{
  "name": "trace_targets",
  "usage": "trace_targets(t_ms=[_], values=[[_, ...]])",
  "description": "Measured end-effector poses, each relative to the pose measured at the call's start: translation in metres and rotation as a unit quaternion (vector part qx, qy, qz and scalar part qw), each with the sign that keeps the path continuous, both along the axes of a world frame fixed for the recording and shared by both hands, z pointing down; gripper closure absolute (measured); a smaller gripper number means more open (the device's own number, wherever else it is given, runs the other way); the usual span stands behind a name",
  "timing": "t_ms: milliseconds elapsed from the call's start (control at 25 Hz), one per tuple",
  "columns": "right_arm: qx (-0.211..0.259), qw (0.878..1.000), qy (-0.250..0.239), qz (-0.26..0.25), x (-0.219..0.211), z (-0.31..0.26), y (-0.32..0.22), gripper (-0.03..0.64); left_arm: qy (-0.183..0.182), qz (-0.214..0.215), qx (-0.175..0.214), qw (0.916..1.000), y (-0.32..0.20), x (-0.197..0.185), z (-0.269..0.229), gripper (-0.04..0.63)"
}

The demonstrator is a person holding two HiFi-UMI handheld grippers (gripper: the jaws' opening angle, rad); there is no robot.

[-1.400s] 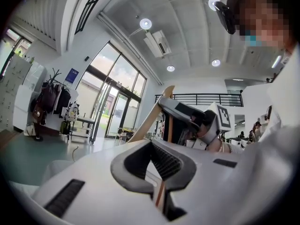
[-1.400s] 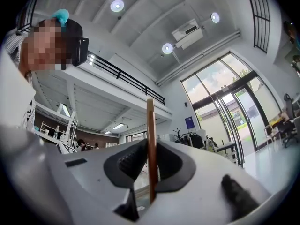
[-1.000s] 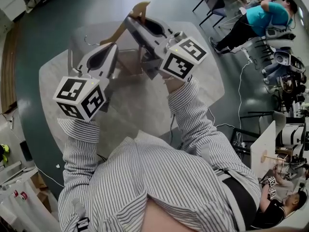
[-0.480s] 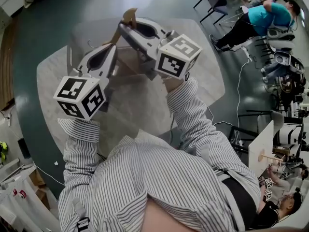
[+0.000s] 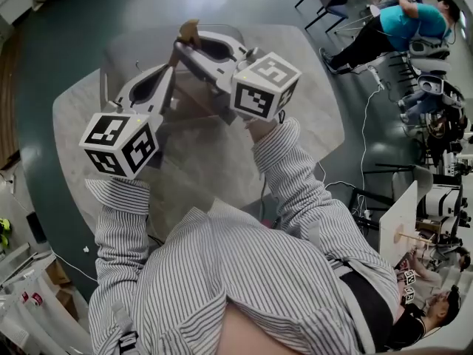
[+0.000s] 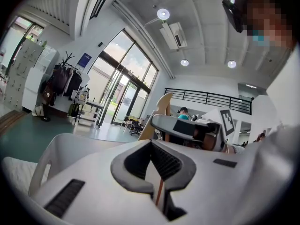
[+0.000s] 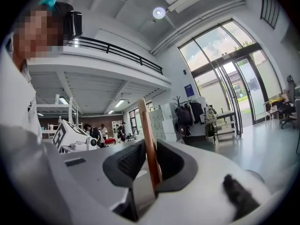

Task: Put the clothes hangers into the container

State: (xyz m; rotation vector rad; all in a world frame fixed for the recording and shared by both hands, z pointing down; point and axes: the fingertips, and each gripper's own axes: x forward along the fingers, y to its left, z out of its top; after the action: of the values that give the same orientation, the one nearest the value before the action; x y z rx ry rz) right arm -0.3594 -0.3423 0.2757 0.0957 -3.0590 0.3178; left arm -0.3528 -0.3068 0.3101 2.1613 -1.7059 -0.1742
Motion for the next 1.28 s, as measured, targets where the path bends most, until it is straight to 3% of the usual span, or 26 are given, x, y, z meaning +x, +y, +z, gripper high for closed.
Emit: trace_targets(t_ms=[720,1280], values=[[0.026,0.998,0.036,0.034,-0.012,0.016,-0.002,0.540,0.009,-0.012,-0.021,0.9997,0.010,-0.008,0.014,0.584],[0.050,0.996,0.068,0.035,-0.033,0.028,0.009,0.538,0.023,-0.055,-0.016,0.9981,0.027,-0.033,0.017,0.585]])
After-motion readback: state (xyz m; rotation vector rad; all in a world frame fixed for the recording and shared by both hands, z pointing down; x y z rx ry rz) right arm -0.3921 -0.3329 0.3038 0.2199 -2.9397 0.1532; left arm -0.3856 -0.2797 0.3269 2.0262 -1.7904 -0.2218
